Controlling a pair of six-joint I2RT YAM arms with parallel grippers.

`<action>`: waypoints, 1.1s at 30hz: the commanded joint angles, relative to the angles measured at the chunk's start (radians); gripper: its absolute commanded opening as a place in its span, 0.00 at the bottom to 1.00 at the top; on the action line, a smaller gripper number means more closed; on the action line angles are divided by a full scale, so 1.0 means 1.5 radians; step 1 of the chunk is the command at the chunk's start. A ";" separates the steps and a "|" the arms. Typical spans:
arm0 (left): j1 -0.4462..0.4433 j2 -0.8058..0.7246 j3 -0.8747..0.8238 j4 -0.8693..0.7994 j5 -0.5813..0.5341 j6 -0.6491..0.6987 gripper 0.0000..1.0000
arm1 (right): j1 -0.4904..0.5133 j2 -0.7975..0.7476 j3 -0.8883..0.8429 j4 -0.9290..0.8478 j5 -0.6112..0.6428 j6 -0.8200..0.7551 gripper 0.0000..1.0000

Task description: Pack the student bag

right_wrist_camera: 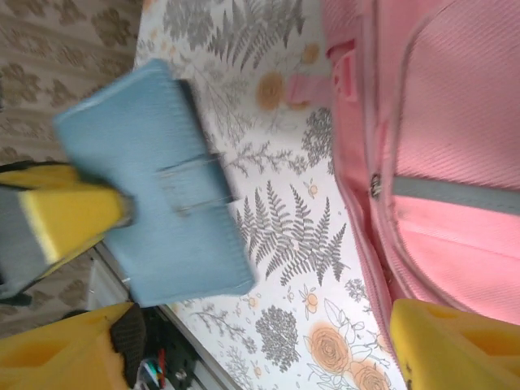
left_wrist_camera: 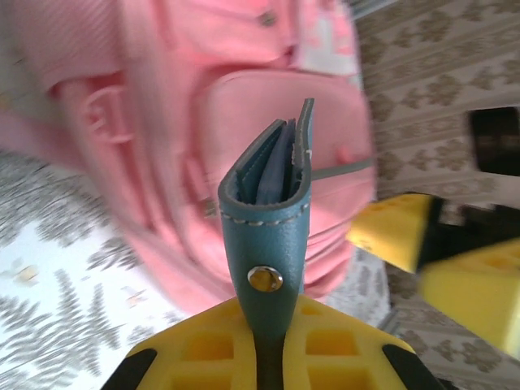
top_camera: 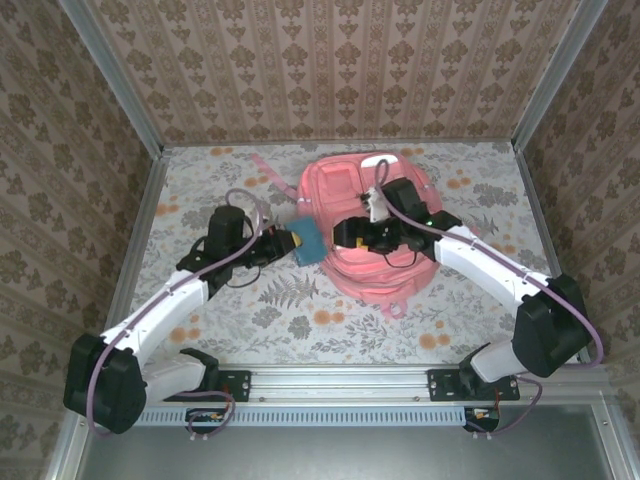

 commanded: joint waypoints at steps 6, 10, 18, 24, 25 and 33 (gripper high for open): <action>-0.024 0.087 0.156 0.031 0.163 0.010 0.09 | -0.083 -0.003 0.010 0.138 -0.218 0.046 0.90; -0.023 0.126 0.194 0.040 0.200 0.013 0.09 | -0.099 0.007 0.022 0.198 -0.302 0.065 0.90; -0.023 0.164 0.217 0.070 0.231 0.002 0.09 | -0.100 0.029 0.028 0.259 -0.361 0.097 0.73; -0.021 0.183 0.216 0.091 0.228 -0.018 0.14 | -0.100 0.051 0.038 0.269 -0.363 0.117 0.34; -0.019 0.187 0.217 0.090 0.223 -0.021 0.16 | -0.101 0.054 0.043 0.258 -0.357 0.116 0.26; -0.006 0.193 0.232 -0.030 0.057 0.041 0.64 | -0.154 0.005 0.020 0.140 -0.160 0.090 0.09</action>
